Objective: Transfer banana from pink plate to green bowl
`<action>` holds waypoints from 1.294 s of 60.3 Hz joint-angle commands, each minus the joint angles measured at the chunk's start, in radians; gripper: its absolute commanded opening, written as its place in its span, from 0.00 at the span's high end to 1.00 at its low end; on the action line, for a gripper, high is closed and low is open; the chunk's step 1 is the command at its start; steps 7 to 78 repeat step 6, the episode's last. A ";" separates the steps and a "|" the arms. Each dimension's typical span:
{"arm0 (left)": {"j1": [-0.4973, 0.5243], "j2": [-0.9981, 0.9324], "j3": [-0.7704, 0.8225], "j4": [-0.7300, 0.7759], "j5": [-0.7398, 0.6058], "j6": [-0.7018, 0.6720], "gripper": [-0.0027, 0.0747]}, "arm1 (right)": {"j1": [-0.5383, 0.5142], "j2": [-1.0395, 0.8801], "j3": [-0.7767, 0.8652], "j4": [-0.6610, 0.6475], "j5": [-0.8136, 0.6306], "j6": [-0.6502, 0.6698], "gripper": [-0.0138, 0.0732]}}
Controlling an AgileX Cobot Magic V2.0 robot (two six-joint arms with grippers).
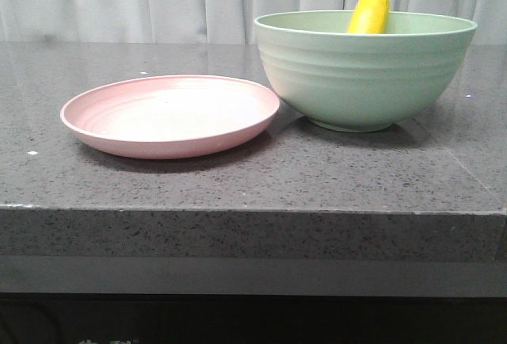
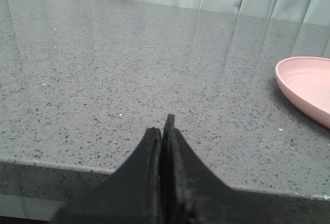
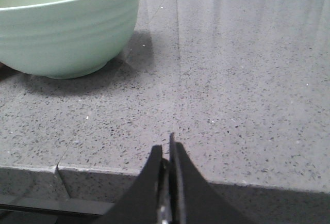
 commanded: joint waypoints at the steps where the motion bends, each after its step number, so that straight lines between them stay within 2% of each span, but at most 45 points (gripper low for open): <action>1: 0.001 -0.022 0.004 -0.008 -0.085 -0.001 0.99 | -0.007 -0.023 -0.005 -0.006 -0.082 -0.010 0.92; 78: 0.001 -0.022 0.004 -0.008 -0.085 -0.001 0.99 | -0.007 -0.023 -0.005 -0.006 -0.082 -0.010 0.92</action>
